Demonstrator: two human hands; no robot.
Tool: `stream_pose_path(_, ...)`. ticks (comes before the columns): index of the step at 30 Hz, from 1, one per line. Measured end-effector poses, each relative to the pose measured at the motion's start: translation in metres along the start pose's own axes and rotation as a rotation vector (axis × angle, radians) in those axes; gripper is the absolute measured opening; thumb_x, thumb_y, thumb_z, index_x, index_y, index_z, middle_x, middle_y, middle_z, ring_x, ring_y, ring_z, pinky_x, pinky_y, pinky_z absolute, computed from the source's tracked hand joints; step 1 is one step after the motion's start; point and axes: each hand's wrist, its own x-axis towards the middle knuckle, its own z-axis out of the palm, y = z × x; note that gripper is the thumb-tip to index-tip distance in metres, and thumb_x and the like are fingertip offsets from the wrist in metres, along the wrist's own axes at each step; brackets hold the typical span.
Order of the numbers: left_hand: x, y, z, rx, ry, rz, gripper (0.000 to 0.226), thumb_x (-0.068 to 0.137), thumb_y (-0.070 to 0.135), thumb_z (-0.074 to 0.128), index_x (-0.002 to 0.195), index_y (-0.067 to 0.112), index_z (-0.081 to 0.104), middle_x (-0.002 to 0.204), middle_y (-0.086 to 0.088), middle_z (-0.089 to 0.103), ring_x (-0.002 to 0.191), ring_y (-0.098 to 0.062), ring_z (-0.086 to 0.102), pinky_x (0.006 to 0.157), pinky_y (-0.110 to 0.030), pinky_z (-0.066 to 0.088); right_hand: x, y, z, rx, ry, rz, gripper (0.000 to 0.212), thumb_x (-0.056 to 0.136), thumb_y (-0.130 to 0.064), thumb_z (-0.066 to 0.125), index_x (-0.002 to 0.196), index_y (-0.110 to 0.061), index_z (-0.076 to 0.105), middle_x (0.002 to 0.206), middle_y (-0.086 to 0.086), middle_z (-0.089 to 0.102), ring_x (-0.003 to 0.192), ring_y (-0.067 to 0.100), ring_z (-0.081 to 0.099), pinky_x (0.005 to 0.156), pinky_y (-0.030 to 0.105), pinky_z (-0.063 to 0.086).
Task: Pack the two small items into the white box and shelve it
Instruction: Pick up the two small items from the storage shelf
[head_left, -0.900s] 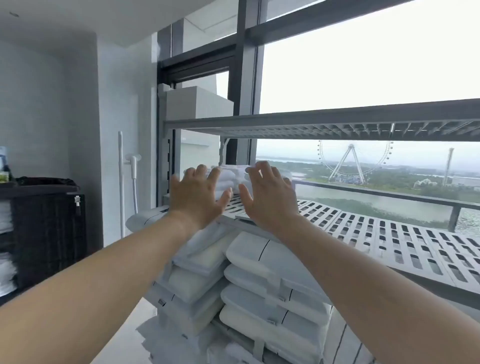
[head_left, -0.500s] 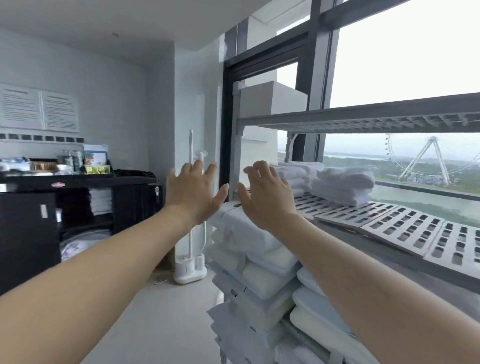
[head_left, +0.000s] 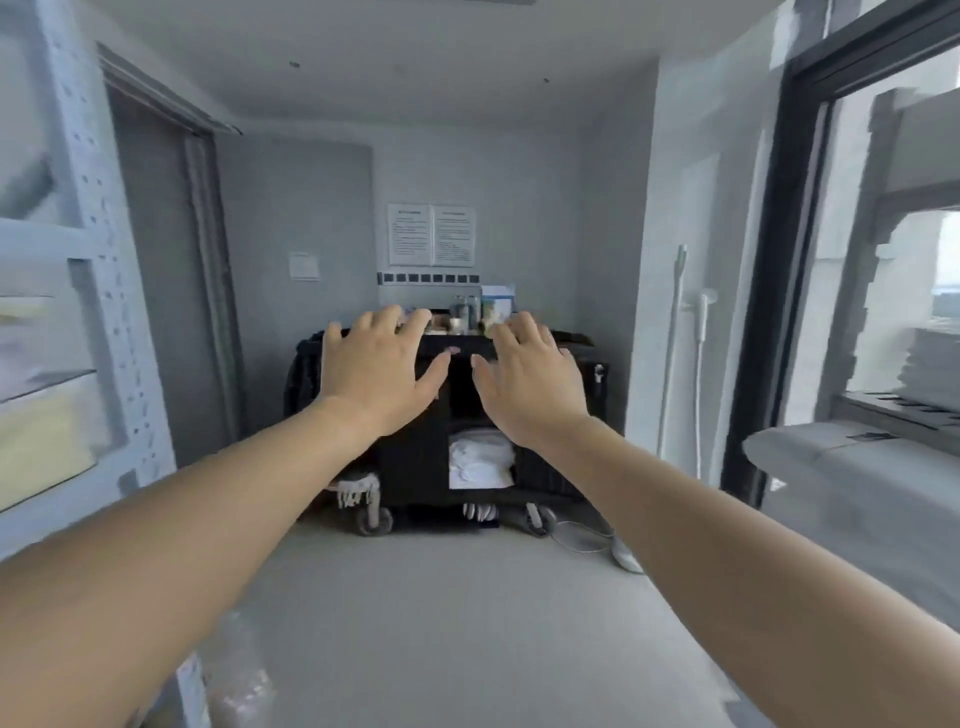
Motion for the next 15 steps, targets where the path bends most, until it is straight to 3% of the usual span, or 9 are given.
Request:
stream_pose_path(7,-0.049,-0.152,-0.003,0.262,-0.059,-0.226,0.058,0.086,0.056,0.030,0.132,0.022,0.039,0.127,-0.007,0.054,0.114,-0.033,0.049,0.093,-0.052,0.036,0.049,-0.137,0.091,0.302,-0.029,-0.195,0.039,0.094,-0.039,0.038,0.119,-0.012,0.050,0.121,0.006,0.047,0.111,0.026,0.047,0.085,0.041,0.042)
stream_pose_path(15,-0.082,-0.259,0.001,0.494,-0.122,-0.391,0.054,0.086,0.053,0.037,0.129,0.021,0.044,0.125,-0.008,0.054,0.114,-0.031,0.048,0.095,-0.050,0.032,0.087,-0.246,0.167,0.515,-0.050,-0.395,0.039,0.095,-0.037,0.036,0.120,-0.010,0.049,0.123,0.008,0.047,0.105,0.027,0.049,0.078,0.039,0.042)
